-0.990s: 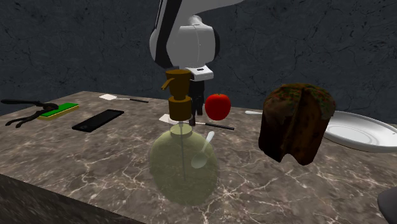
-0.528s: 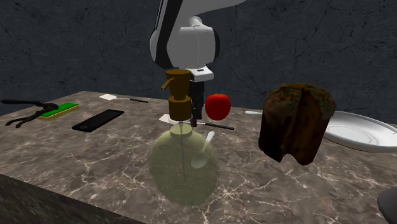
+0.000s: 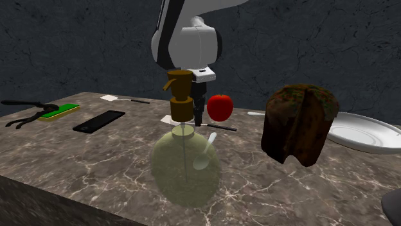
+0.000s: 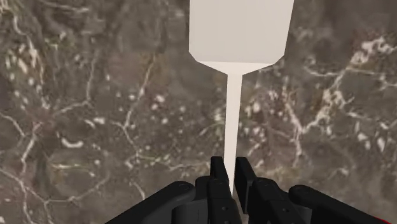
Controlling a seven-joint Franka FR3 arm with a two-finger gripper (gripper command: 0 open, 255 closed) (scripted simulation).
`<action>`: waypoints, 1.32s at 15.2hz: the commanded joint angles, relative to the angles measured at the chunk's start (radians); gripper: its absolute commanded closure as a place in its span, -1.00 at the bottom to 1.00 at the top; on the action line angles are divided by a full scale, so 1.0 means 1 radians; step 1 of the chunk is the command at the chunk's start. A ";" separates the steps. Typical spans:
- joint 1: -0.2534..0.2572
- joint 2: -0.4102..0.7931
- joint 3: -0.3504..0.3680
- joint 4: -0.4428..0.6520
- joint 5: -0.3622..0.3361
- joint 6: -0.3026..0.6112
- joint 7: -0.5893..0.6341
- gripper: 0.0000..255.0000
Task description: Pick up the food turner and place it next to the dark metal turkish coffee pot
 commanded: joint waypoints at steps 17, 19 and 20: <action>-0.026 -0.093 0.044 0.101 0.084 -0.169 -0.061 1.00; -0.028 -0.101 0.048 0.118 0.092 -0.192 -0.067 1.00; -0.028 -0.105 0.050 0.127 0.096 -0.203 -0.070 1.00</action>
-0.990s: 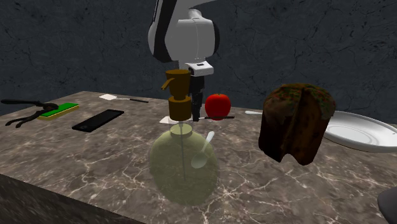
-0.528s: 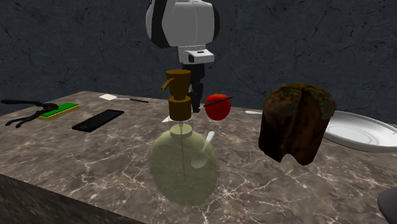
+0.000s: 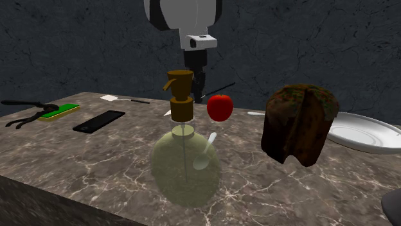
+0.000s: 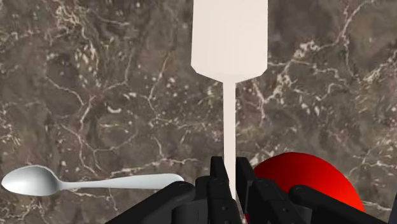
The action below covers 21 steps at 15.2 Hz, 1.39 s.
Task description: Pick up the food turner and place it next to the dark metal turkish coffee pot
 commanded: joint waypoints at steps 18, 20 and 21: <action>0.017 -0.031 0.019 0.222 0.035 -0.241 -0.038 1.00; 0.023 -0.028 0.020 0.253 0.034 -0.269 -0.040 1.00; 0.026 -0.027 0.020 0.269 0.033 -0.283 -0.041 1.00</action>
